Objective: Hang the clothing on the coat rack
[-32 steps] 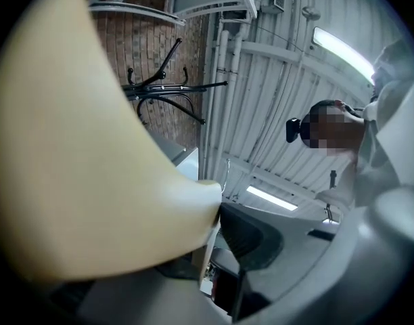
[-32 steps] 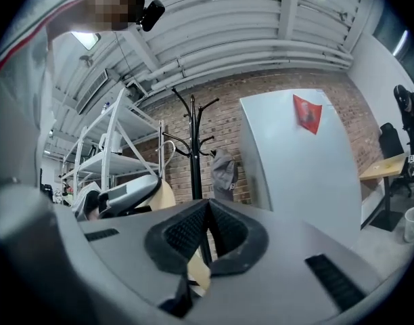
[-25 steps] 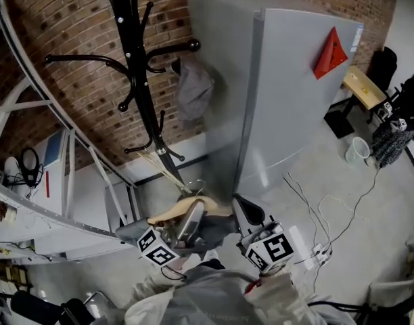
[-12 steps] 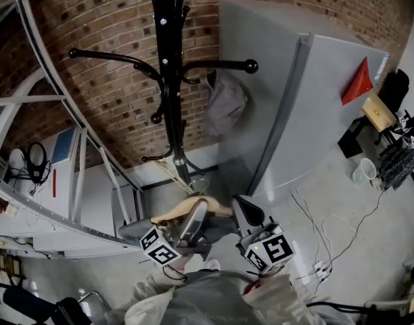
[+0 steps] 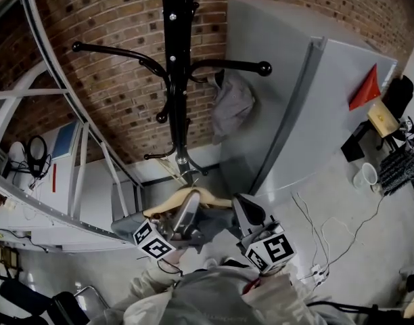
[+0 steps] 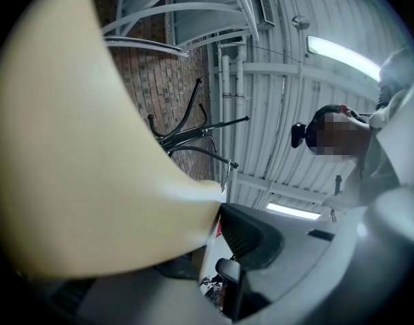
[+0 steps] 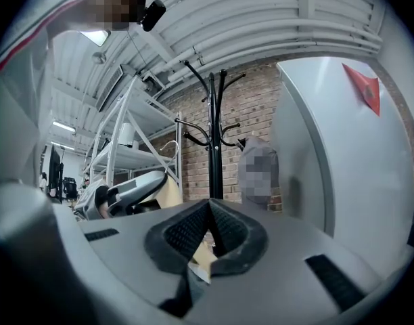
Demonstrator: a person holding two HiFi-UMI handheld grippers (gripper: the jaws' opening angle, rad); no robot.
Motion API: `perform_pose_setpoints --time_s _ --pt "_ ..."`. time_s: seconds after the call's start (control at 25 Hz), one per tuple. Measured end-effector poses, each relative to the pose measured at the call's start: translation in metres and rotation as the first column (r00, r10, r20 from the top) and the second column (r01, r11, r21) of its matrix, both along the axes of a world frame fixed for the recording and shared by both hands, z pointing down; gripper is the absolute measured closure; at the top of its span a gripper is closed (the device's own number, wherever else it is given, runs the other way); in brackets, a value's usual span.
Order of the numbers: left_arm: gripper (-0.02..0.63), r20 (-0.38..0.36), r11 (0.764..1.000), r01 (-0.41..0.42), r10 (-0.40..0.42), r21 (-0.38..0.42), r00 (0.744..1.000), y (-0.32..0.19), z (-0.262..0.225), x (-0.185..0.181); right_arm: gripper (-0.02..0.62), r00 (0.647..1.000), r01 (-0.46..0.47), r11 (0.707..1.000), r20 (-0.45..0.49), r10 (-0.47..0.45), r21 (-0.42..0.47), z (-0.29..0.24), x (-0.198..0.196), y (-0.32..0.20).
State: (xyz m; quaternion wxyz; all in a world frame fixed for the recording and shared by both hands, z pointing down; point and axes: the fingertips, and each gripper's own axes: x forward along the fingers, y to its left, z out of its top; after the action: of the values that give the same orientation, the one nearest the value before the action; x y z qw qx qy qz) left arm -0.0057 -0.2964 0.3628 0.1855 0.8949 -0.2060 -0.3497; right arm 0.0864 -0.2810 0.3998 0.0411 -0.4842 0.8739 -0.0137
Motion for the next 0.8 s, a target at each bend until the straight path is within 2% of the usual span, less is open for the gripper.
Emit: perform_pose_setpoints --time_s 0.52,0.8 --pt "0.505 -0.019 0.997 0.075 -0.075 0.013 0.997 -0.014 -0.014 0.004 0.574 0.994 0.113 0.994 0.011 -0.113 0.009 -0.006 -0.001 -0.025" --pt "0.505 -0.029 0.991 0.129 -0.128 0.018 0.991 -0.029 -0.026 -0.005 0.574 0.992 0.126 0.991 0.023 -0.127 0.035 -0.014 0.005 -0.04"
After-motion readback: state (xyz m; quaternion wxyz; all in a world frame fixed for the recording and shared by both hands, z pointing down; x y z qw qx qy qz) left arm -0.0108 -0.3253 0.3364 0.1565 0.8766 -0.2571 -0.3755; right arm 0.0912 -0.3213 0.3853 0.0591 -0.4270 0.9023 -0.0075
